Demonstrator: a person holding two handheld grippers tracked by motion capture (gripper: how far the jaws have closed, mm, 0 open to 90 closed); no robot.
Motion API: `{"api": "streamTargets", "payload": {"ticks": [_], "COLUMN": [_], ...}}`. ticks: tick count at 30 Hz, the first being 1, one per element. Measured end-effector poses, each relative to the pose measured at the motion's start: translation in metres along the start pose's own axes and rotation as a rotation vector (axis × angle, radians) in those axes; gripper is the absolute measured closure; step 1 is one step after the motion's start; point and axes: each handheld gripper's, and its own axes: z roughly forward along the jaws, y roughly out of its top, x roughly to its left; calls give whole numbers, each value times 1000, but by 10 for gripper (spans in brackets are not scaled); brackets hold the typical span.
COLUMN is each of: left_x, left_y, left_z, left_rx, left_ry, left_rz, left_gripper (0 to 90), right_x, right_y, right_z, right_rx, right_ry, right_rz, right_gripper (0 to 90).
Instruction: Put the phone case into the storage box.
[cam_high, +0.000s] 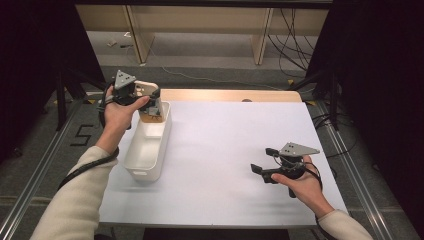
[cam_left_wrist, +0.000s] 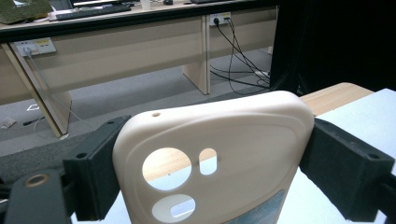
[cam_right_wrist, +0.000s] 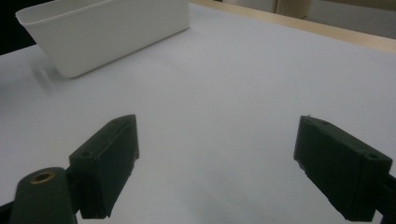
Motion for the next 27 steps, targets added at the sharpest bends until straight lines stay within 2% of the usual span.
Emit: {"api": "streamTargets", "payload": {"ticks": [27], "left_x": [3], "left_y": [1], "left_z": [13], "left_rx": [13], "left_ry": [6], "left_rz": [3], "left_gripper": [123], "right_x": [-1], "right_y": [0], "right_z": [0], "right_rx": [-4], "right_ry": [2], "right_rz": [3], "right_gripper": [149]}}
